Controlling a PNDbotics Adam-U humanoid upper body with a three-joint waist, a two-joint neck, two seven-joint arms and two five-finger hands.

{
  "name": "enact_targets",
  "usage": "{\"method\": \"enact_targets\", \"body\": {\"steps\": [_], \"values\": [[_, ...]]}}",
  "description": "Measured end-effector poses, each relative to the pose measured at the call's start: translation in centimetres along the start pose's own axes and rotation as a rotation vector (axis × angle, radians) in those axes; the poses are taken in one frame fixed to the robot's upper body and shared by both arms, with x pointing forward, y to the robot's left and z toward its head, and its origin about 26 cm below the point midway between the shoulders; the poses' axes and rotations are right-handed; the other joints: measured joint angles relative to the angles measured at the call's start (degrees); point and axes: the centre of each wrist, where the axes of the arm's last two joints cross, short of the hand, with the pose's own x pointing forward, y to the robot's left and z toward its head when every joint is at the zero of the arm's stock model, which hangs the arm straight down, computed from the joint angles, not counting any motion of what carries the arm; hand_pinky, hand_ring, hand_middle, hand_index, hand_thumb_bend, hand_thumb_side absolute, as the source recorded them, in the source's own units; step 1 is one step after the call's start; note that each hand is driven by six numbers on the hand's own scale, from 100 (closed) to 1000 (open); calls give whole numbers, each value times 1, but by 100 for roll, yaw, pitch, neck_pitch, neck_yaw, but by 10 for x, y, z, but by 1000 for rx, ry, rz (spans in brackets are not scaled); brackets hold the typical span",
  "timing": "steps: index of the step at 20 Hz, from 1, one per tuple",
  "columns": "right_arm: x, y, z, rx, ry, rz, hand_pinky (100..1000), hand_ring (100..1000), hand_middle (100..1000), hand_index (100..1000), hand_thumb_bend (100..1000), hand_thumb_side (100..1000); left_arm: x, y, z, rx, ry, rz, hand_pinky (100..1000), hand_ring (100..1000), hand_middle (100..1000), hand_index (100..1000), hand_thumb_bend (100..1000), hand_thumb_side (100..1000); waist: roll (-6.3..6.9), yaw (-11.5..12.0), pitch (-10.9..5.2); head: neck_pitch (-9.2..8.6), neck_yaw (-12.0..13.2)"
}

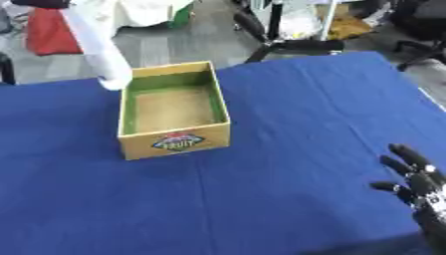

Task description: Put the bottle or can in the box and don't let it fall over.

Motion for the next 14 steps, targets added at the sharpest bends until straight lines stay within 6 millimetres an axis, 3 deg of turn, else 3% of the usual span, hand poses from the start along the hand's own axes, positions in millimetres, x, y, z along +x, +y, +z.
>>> {"method": "enact_targets", "body": {"steps": [2, 3, 4, 5, 6, 7, 8, 9, 11, 14], "values": [[0, 0, 0, 2, 0, -3, 740, 1000, 1000, 977, 100, 709, 9, -19, -7, -48, -36, 6, 225, 178, 100, 392, 100, 326, -17, -11, 0, 0, 15], [0, 0, 0, 3, -1, -5, 741, 1000, 1000, 977, 100, 709, 12, -29, -9, -73, -48, 5, 349, 272, 117, 473, 100, 272, -20, -11, 0, 0, 17], [0, 1, 0, 5, -2, -6, 741, 1000, 1000, 977, 100, 710, 15, -37, -10, -96, -58, -1, 469, 380, 221, 563, 100, 239, -22, -12, 0, 0, 18], [0, 1, 0, 6, -1, -7, 741, 1000, 1000, 977, 100, 709, 16, -42, -11, -114, -64, -10, 617, 520, 387, 693, 100, 359, -24, -12, 0, 0, 18], [-1, 1, 0, 8, 0, -8, 741, 1000, 1000, 977, 100, 709, 17, -47, -11, -133, -70, -23, 689, 606, 493, 776, 295, 492, -26, -12, 0, 0, 17], [-1, 1, 0, 8, 1, -9, 741, 1000, 1000, 977, 100, 708, 17, -50, -10, -150, -76, -40, 730, 659, 550, 812, 430, 568, -28, -11, 0, -1, 14], [-1, 1, 0, 8, 2, -9, 741, 1000, 1000, 977, 100, 708, 18, -52, -10, -169, -80, -60, 746, 683, 576, 822, 480, 596, -29, -6, -1, -1, 10], [-1, 1, 0, 8, 2, -9, 741, 1000, 1000, 977, 100, 708, 17, -53, -9, -184, -82, -76, 791, 765, 685, 866, 591, 659, -29, 5, -1, -2, 7], [-1, 1, 0, 8, 3, -9, 741, 1000, 1000, 977, 100, 707, 15, -52, -4, -225, -79, -108, 830, 830, 782, 909, 616, 688, -28, 33, -1, -3, -19], [-1, 1, 1, 6, 4, -9, 741, 1000, 1000, 977, 100, 707, 7, -39, 8, -296, -60, -139, 826, 830, 784, 907, 606, 714, -20, 82, -2, -6, -74]]}}
